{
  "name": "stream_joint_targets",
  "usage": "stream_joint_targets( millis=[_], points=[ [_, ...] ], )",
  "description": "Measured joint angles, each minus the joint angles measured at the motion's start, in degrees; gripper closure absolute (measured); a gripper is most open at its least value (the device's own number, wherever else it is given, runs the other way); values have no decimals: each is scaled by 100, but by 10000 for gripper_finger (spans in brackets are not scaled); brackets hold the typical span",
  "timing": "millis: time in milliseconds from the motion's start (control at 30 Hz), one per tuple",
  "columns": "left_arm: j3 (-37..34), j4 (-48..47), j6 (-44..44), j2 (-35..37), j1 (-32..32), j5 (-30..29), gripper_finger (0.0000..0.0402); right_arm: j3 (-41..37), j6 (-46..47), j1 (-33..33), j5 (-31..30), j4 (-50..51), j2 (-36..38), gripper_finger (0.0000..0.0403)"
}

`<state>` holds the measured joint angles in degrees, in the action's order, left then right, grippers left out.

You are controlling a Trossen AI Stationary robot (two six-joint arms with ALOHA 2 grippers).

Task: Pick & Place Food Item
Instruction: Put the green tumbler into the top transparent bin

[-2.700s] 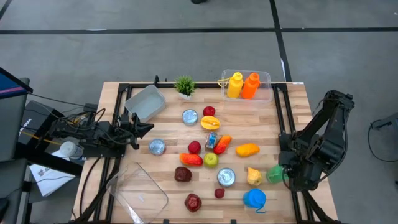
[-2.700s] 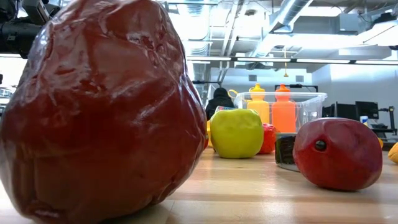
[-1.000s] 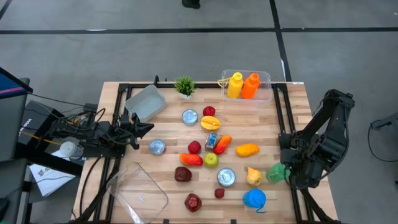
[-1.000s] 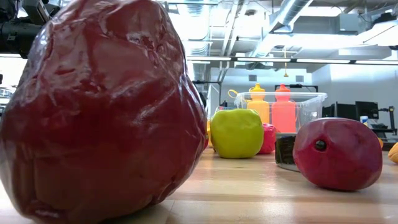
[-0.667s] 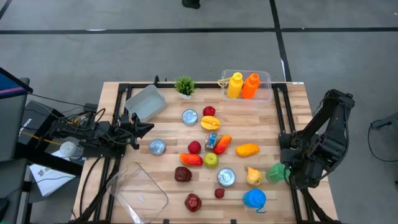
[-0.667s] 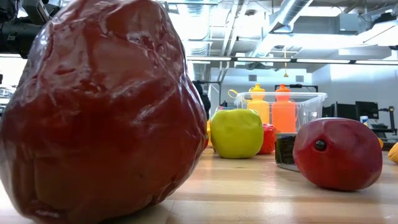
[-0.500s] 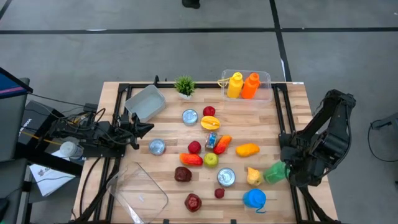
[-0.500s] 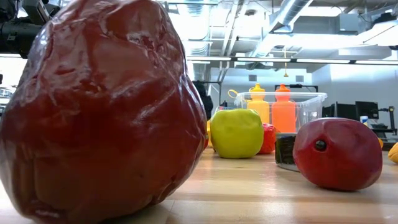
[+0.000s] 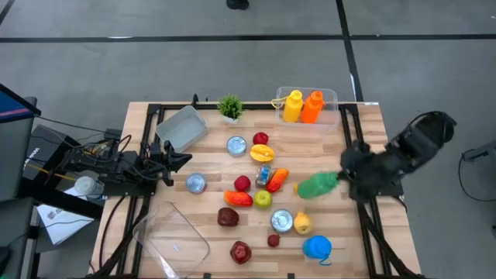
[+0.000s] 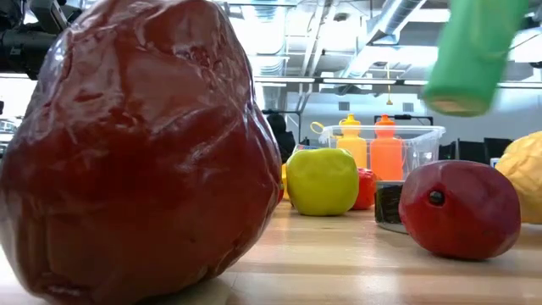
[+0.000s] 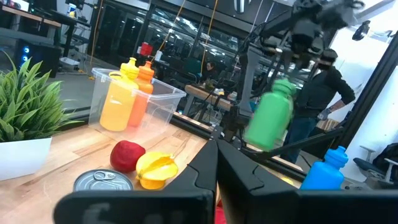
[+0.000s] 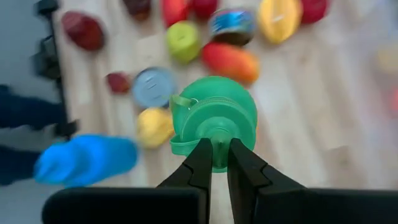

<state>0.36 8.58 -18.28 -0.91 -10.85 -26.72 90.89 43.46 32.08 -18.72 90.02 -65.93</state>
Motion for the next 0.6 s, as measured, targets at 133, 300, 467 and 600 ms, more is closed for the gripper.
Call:
stream_joint_targets(
  millis=[133,300,467,600],
  points=[
    [0,0,0,0,0,-1,401,257,-1215,-1281,61,6,-38,382],
    [0,2,0,0,0,-2,402,792,-2434,-2994,237,-16,-232,382],
    [0,41,1,-12,0,2,402,1650,-3730,-4393,249,-134,-693,382],
    [0,71,0,-39,0,4,402,2558,-4439,-5338,341,-22,-1355,383]
  ],
)
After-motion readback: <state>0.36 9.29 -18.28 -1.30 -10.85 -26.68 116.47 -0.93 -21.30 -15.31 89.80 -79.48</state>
